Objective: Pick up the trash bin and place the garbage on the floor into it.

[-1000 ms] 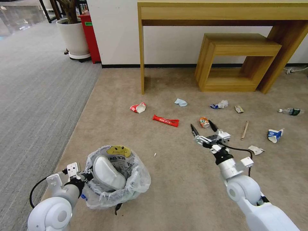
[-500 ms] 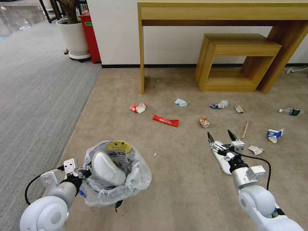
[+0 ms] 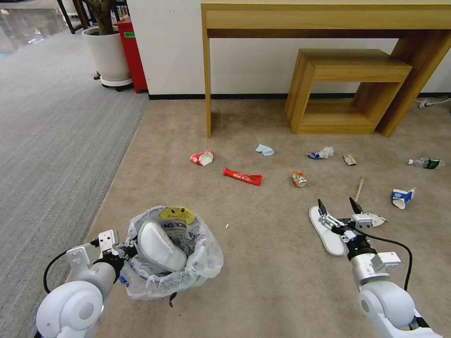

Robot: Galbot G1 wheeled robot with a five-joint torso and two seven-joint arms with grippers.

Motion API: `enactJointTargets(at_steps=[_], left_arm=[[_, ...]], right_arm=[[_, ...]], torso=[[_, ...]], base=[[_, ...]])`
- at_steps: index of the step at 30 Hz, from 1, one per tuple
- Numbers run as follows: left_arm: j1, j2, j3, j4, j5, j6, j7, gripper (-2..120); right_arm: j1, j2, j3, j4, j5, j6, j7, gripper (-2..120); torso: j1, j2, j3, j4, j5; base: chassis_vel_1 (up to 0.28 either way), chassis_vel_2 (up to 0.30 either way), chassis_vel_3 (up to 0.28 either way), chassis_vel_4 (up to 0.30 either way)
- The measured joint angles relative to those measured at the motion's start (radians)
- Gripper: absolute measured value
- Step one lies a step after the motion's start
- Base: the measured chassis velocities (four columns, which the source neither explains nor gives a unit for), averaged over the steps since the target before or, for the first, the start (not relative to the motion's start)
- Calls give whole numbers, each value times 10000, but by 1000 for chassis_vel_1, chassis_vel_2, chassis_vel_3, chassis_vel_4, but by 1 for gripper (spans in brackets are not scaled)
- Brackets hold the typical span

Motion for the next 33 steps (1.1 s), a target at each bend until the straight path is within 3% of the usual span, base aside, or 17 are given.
enactJointTargets(at_steps=[33], left_arm=[[104,-289,-63,-73,252,-37,49,1]], right_arm=[[29,132,-13,-311,-186,271,-398,100]], torso=[[0,0,0,0,0]], base=[[-4,3,4,-3]])
